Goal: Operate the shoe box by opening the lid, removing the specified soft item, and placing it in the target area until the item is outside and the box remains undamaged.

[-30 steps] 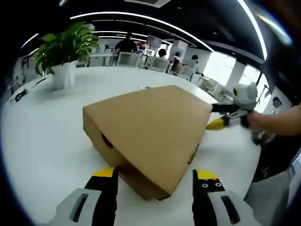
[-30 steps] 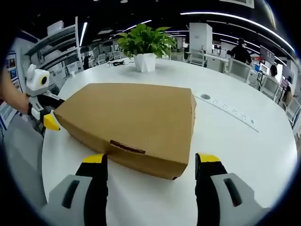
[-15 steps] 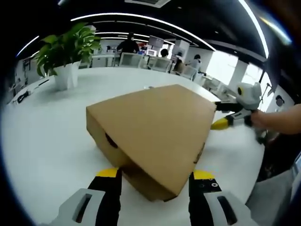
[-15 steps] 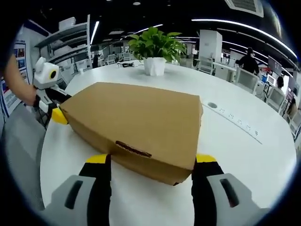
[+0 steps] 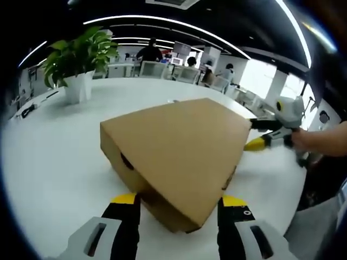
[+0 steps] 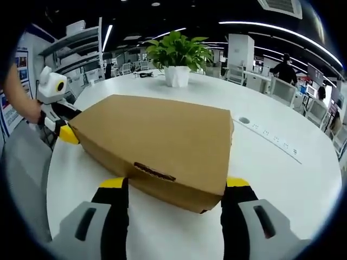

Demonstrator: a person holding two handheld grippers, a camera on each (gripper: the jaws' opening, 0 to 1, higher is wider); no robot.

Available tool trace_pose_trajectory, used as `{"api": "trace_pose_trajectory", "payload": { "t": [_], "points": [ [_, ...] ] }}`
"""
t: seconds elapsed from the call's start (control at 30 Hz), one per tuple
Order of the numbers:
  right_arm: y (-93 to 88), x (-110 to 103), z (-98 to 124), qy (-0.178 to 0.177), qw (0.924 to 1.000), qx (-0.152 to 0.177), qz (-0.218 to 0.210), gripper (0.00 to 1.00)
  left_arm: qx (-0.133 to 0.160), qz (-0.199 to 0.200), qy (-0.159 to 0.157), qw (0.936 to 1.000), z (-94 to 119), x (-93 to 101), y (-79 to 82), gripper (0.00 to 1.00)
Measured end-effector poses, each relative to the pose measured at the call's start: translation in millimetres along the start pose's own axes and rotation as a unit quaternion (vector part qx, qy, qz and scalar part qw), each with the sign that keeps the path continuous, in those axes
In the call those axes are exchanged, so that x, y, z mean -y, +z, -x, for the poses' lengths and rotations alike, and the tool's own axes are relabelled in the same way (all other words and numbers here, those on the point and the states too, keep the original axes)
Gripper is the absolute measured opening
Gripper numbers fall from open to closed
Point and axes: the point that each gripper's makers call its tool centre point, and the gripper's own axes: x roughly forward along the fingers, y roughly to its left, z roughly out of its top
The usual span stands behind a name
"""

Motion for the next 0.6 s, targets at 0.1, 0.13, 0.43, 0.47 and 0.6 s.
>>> {"api": "trace_pose_trajectory", "payload": {
  "t": [0.1, 0.13, 0.43, 0.47, 0.6],
  "points": [
    [0.1, -3, 1, -0.003, 1.0, 0.001, -0.002, 0.64, -0.001, -0.002, -0.004, 1.0, 1, -1.4, -0.6, 0.57],
    [-0.1, -4, 1, -0.005, 1.0, 0.0, -0.003, 0.64, -0.001, -0.003, -0.005, 1.0, 2, -2.9, -0.9, 0.57],
    [-2.2, -19, 5, -0.032, 0.9993, -0.006, -0.021, 0.64, -0.007, -0.012, -0.024, 0.9996, 10, -11.6, -3.6, 0.55],
    [-2.8, -22, 5, -0.037, 0.999, -0.006, -0.024, 0.64, -0.007, -0.014, -0.026, 0.9995, 11, -12.0, -4.2, 0.55],
    [-2.9, -31, 7, -0.05, 0.9981, -0.007, -0.035, 0.64, -0.009, -0.017, -0.033, 0.9993, 17, -15.6, -6.1, 0.54]
  ]
}}
